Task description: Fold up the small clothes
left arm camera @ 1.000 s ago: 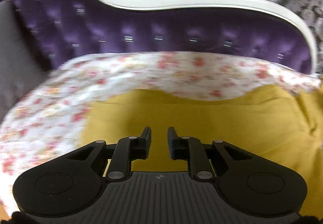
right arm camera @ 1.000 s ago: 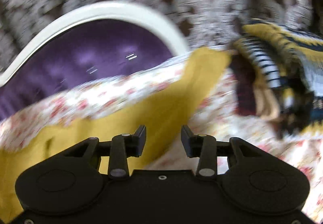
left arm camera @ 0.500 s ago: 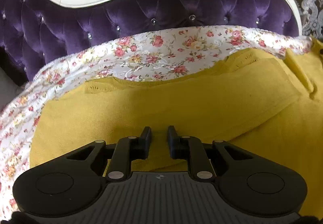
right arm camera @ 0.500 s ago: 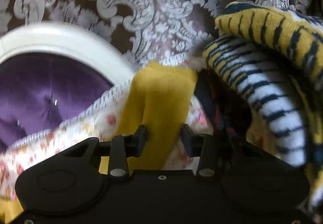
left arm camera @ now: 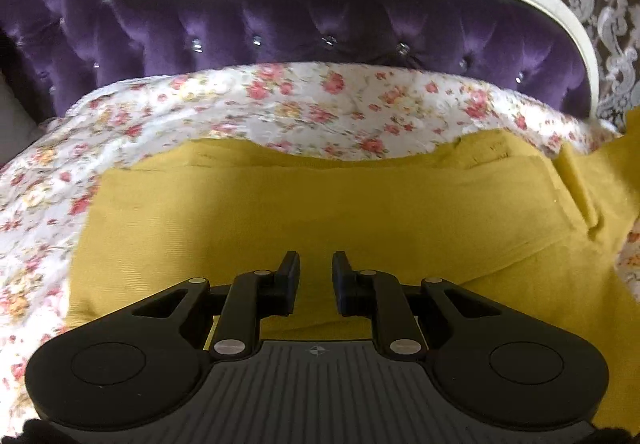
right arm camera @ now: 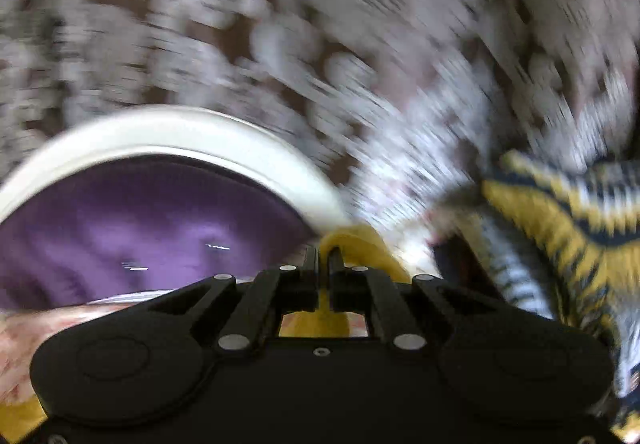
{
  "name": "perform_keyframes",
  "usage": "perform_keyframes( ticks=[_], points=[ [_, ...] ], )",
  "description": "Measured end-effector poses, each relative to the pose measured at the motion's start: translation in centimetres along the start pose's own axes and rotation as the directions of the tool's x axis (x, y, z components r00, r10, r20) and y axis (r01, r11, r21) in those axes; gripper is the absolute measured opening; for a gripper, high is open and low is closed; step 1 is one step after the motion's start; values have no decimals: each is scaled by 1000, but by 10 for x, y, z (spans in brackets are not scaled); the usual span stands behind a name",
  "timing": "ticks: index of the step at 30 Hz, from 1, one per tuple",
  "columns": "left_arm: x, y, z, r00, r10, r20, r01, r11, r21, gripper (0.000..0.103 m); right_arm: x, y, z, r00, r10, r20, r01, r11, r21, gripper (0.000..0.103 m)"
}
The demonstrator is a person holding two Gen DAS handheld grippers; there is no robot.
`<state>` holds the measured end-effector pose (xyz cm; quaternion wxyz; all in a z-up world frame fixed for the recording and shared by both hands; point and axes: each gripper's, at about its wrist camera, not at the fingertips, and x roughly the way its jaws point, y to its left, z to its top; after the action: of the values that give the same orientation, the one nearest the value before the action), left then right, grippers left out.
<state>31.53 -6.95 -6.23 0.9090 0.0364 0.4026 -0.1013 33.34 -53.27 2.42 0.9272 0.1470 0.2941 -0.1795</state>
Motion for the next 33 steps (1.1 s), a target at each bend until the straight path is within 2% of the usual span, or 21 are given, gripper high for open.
perform_keyframes(
  ticks=[2,5,9,11,12,13,16,18,20,22,24,26,33],
  points=[
    [-8,10,-1,1000,5,7,-5,1000,-8,18,-29,31,6,998,53,25,-51,997,-62,10],
    [-16,25,-1,1000,16,7,-16,1000,-21,18,-72,90,0,981,189,45,-180,971,-159,10],
    [-21,51,-7,1000,30,-1,-30,998,-55,18,-107,173,-37,929,369,12,-353,898,-264,10],
    [-22,64,-10,999,32,-10,-33,996,-80,18,-116,216,-70,900,435,-30,-421,850,-317,11],
    [-22,71,-12,999,33,-15,-35,995,-94,18,-120,235,-90,886,461,-48,-448,824,-348,17],
    [-22,78,-14,999,35,-19,-36,994,-106,18,-122,255,-114,868,491,-82,-482,789,-380,17],
    [-23,96,-16,999,31,-30,-35,989,-143,18,-119,291,-171,828,507,-240,-558,702,-442,19],
    [-25,104,-17,999,21,-30,-26,987,-158,18,-119,293,-194,813,503,-292,-582,682,-443,19],
    [-28,109,-16,1000,8,-25,-12,986,-168,18,-123,286,-206,811,495,-310,-584,691,-426,20],
    [-28,109,-12,1000,-1,-19,-2,985,-173,18,-121,278,-201,815,494,-302,-578,718,-387,22],
    [-27,107,-7,1000,-13,-14,11,984,-180,19,-119,273,-194,829,483,-282,-558,744,-368,27],
    [-23,102,-2,999,-45,-18,41,983,-181,20,-115,268,-186,842,469,-267,-538,767,-348,28],
    [-3,72,20,981,-190,-32,184,972,-148,26,-124,249,-193,838,477,-265,-542,783,-305,31]
  ],
)
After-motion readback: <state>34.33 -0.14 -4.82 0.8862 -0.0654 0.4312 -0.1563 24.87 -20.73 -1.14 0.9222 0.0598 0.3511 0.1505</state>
